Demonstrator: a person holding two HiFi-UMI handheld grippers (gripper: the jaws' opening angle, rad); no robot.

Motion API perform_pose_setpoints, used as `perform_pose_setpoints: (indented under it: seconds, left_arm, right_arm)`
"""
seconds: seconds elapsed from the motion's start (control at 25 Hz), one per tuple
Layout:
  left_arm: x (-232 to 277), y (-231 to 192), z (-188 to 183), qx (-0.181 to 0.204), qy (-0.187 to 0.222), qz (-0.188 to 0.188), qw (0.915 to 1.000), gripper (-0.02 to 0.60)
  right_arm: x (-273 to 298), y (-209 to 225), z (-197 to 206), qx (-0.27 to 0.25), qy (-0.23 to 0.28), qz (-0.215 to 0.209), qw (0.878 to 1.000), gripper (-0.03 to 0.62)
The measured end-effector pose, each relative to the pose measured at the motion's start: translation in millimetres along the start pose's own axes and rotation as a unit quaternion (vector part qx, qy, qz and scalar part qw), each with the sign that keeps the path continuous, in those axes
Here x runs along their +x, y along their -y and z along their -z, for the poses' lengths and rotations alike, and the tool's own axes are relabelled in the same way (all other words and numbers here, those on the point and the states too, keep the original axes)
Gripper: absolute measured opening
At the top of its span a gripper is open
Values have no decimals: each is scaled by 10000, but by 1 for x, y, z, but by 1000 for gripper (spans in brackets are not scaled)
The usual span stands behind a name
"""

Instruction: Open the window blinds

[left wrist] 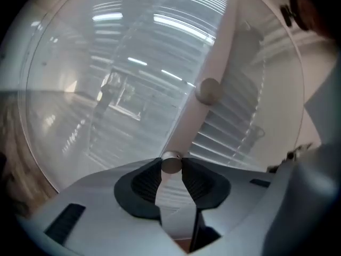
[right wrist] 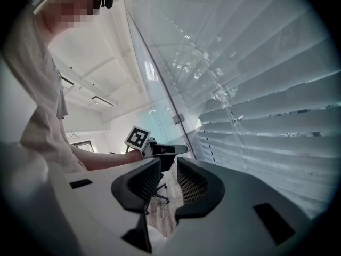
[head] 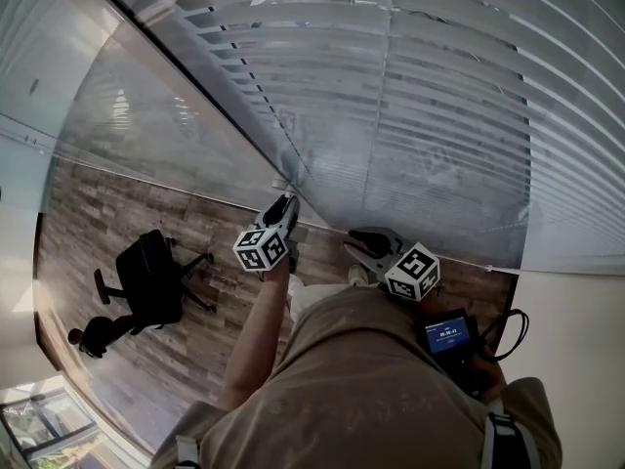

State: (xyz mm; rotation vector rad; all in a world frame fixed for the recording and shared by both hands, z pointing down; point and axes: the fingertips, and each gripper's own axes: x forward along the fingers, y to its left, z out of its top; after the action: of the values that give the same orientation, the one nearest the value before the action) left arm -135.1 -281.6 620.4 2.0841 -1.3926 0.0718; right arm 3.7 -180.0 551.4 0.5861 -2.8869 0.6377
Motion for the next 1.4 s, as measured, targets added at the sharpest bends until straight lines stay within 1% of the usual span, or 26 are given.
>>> perform_pose_setpoints:
  seconds: [0.04,0.08,0.12,0.16,0.24,0.32,0.36,0.52,0.56,0.6,0.64,0.68,0.76,0.8,0.84,0.88,0.92,0.96,1.0,1.04,1.08,1.16,1.28,1.32,1.36,1.4]
  left_arm:
    - [0,-2,0,-652,82,223,9976,133]
    - [0,-3,0,-1463,215,511,9877,133]
    - [0,-4,0,-2299,372,823,9690,133]
    - [0,-4,0,-3079,527,1119,9434,133]
    - [0,-6,2,-4371,784,1588,8818,132]
    - [0,-9,5,-5264,972,1905,8229,133]
    - [1,-11,6,-5540,1031,2011,8013,133]
    - [2,-12,8,-6154,1096,2236,7479,133]
    - [2,-12,8,-6194,1091,2250,7442,133]
    - [2,-12,7,-6129,1072,2224,7506,133]
    - [1,-11,6,-5934,1037,2155,7685,133]
    - [0,-10,3,-5581,978,2049,7981,133]
    - [0,-6,-1,-4347,734,1691,8815,133]
    - [0,-6,-2,-3514,542,1409,9240,133]
    - [0,-6,-2,-2597,324,1074,9592,133]
    - [0,-5,-2,-1646,106,718,9837,133]
    - [1,-3,-2,-713,-88,365,9967,133]
    - [1,0,-1,169,-244,17,9996,133]
    - [1,2,-1,995,-365,-340,9938,133]
    - [1,4,0,1784,-467,-716,9802,133]
    - [1,4,2,2551,-567,-1105,9589,133]
    - [3,6,6,3986,-737,-1830,8957,133]
    - [4,7,8,5596,-851,-2539,7843,133]
    - [3,6,8,5859,-869,-2640,7612,133]
    - [3,6,8,5951,-874,-2637,7541,135]
    - [3,6,9,5875,-870,-2521,7640,135]
  right_arm:
    - [0,0,0,-1,3,2,10000,103]
    - [0,1,0,-2,7,4,10000,103]
    - [0,1,0,-5,10,5,10000,103]
    - [0,0,0,-10,12,5,10000,103]
    - [0,0,0,-18,17,-3,10000,103]
    - [0,-1,1,-21,12,-17,10000,103]
    - [0,-1,2,-24,7,-25,10000,103]
    - [0,-4,1,-36,-15,-68,10000,103]
    - [0,-5,0,-36,-23,-73,10000,103]
    - [1,-5,0,-36,-32,-79,10000,103]
    - [1,-6,0,-37,-40,-86,9999,103]
    - [1,-6,0,-38,-46,-90,9999,103]
    - [1,-6,2,-37,-50,-92,9999,103]
    - [1,-5,2,-33,-49,-92,9999,103]
    - [1,-5,3,-28,-47,-92,9999,103]
    - [1,-5,3,-25,-46,-90,9999,103]
    - [1,-5,4,-25,-48,-87,9999,103]
    - [1,-4,4,-27,-51,-84,9999,103]
    - [1,-4,4,-30,-52,-82,9999,103]
    - [1,-4,4,-33,-51,-80,9999,103]
    - [1,-4,3,-34,-48,-76,10000,103]
    - [1,-3,3,-23,-34,-63,10000,103]
    - [1,-1,3,-4,-20,-28,10000,103]
    - [0,0,3,-4,-17,-15,10000,103]
    - [0,1,3,-3,-13,-1,10000,103]
    - [-1,2,3,1,-8,10,10000,103]
